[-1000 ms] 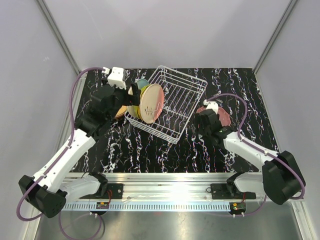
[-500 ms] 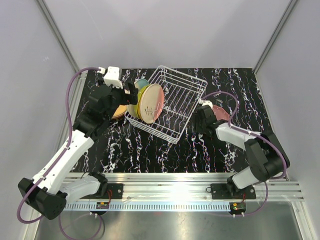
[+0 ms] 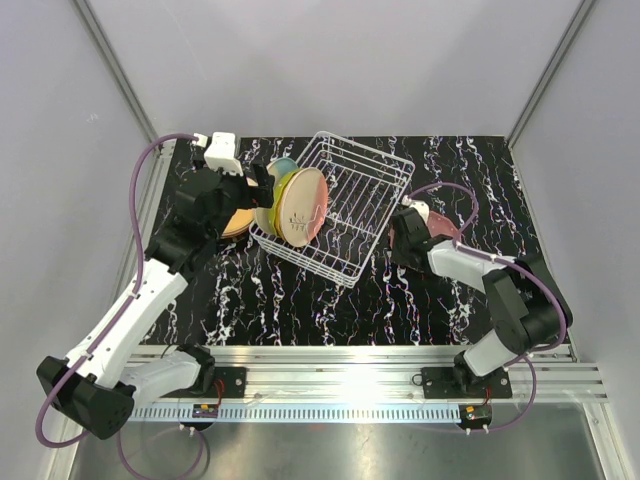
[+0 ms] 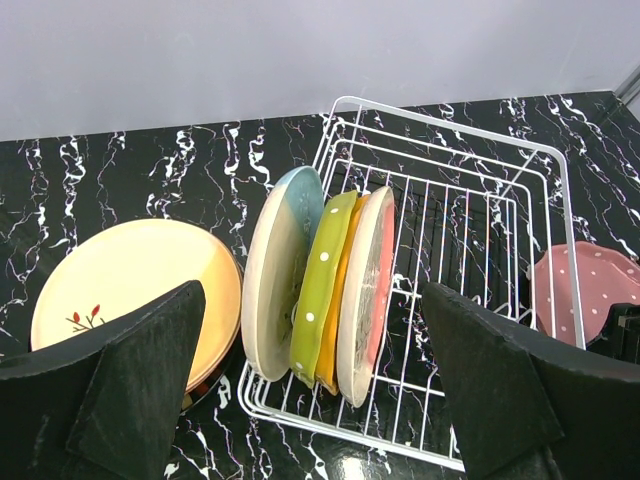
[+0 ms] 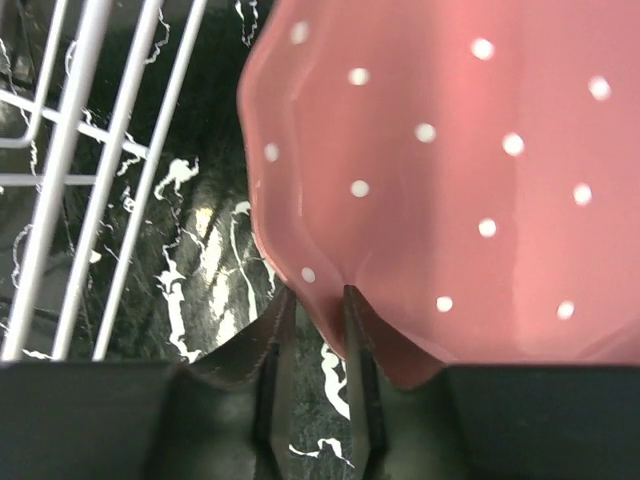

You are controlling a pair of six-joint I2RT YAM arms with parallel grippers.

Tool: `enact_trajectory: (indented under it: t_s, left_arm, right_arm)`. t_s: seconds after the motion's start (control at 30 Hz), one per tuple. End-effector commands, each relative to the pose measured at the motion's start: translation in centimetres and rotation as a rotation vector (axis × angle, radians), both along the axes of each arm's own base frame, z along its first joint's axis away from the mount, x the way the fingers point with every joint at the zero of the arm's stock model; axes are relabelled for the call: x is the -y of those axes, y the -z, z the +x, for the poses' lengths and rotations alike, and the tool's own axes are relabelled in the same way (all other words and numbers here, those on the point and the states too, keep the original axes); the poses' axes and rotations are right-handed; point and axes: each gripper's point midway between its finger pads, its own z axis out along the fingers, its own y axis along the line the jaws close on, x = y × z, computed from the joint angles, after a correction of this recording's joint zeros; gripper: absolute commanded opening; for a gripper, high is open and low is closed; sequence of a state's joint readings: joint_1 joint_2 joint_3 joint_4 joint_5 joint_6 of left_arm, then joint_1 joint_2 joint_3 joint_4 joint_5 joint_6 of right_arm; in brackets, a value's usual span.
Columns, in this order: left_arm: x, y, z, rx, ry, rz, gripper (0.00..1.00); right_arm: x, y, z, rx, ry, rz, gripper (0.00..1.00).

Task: Load the plates into the dish rack
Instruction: Grab a plate with the right arm

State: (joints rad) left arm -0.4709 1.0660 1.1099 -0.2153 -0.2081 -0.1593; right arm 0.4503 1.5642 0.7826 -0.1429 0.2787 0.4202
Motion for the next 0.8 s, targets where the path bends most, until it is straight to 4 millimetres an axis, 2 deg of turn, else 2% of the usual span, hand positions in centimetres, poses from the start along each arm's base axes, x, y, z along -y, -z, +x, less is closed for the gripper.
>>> enact_trajectory:
  t_s: [0.0,0.1,0.13,0.23,0.43,0.53,0.6,0.67,0.77]
  left_arm:
    - [0.3,-1.3,0.3,0.038,0.007,-0.035,0.94]
    - [0.3,-1.3,0.3,0.037,0.008,-0.037,0.94]
    - [0.3,-1.4,0.3,0.039,0.008,-0.038,0.94]
    - [0.3,-1.3,0.2,0.039,0.010,-0.038,0.94]
    - [0.3,-1.4,0.2,0.039,0.011,-0.040,0.94]
    - [0.3,-1.3,0.2,0.035,0.012,-0.038,0.95]
    - [0.3,-1.2,0.2,0.033,0.012,-0.037,0.95]
    - [0.3,-1.3,0.2,0.034,0.012,-0.038,0.95]
    - [0.4,-1.2,0.3,0.033,0.012,-0.037,0.95]
  right_arm:
    - [0.9,0.7,-0.9,-0.064,0.076,-0.020,0.23]
    - [0.9,0.1,-1.2,-0.055,0.091,0.000,0.11]
    - [0.9,-0.1,-1.3,-0.053,0.100,0.008,0.04]
    - [0.8,-0.8,-1.5,-0.042,0.110,0.035,0.00]
    - [0.2,-2.1,-1.7,-0.021,0.143,0.109,0.00]
    - [-0.5,-1.9,-1.8,-0.026,0.129,0.139,0.01]
    - [-0.7,-1.7,-1.8,-0.039,0.106,0.132,0.09]
    - [-1.0,-1.4,-2.1,-0.060,0.085,0.136,0.10]
    - [-0.9,-0.9,-2.7,-0.082,0.093,0.140,0.22]
